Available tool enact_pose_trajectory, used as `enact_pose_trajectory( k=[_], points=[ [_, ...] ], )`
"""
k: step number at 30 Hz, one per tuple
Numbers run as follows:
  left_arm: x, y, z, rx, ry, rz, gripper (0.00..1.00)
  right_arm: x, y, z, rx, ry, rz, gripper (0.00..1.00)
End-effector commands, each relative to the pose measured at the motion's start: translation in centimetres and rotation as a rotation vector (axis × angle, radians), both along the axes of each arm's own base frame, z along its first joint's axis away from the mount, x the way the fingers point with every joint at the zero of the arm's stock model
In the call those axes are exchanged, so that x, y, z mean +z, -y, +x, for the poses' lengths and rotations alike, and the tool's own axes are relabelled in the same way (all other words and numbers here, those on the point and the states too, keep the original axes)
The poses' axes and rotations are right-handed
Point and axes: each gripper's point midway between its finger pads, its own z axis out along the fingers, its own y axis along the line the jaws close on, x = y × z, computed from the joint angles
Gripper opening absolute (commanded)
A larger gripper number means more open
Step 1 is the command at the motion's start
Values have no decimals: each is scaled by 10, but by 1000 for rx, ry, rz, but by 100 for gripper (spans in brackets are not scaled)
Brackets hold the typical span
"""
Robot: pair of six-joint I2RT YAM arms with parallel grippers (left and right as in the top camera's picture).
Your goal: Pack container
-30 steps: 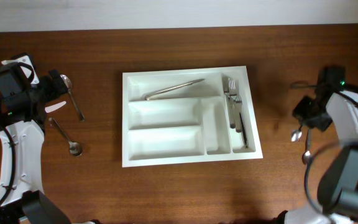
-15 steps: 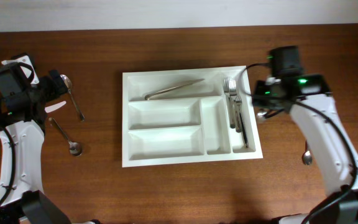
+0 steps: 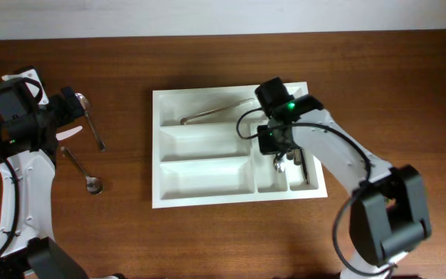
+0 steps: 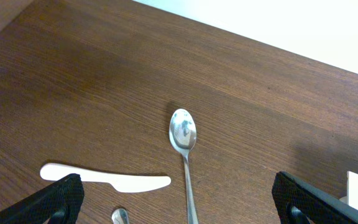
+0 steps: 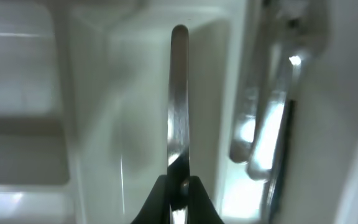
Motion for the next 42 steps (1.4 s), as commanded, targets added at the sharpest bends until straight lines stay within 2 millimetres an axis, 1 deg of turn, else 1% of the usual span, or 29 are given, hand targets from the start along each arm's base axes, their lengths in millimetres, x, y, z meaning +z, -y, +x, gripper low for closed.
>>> enact_pose_trajectory(
  k=[1,4,8,9,10,11,12,14,16,19,21,22,25,27,29,31,32,37,39,42],
  points=[
    [7,-5,3,10,13,10,99,-14,-12,-4,14,-52,49,4],
    [7,-5,3,10,13,10,99,-22,-17,-8,25,-77,53,4],
    [7,-5,3,10,13,10,99,-24,-21,-9,32,-79,53,4],
    [7,-5,3,10,13,10,99,-24,-21,-8,33,-78,53,17],
    [7,-5,3,10,13,10,99,-24,-20,-8,32,-77,53,38],
    [7,-5,3,10,13,10,99,-24,-20,-8,32,-77,52,50],
    [7,-5,3,10,13,10,99,-23,-19,-7,30,-73,48,55],
    [7,-5,3,10,13,10,99,-18,-15,-4,25,-49,27,57],
    [7,-5,3,10,13,10,99,-6,-5,3,13,1,-9,58],
    [7,-5,3,10,13,10,99,28,18,14,-31,104,-70,58],
    [7,-5,3,10,13,10,99,60,43,22,-86,195,-122,58],
    [7,-5,3,10,13,10,99,75,57,24,-109,236,-146,60],
    [7,-5,3,10,13,10,99,115,99,25,-180,337,-193,64],
    [7,-5,3,10,13,10,99,134,128,23,-253,379,-194,65],
    [7,-5,3,10,13,10,99,143,159,18,-336,388,-203,66],
    [7,-5,3,10,13,10,99,140,183,10,-413,356,-199,70],
    [7,-5,3,10,13,10,99,134,193,5,-443,325,-179,70],
    [7,-5,3,10,13,10,99,92,239,-25,-594,158,-114,71],
    [7,-5,3,10,13,10,99,74,253,-37,-652,101,-88,70],
    [7,-5,3,10,13,10,99,53,267,-56,-735,28,-55,71]
  ],
)
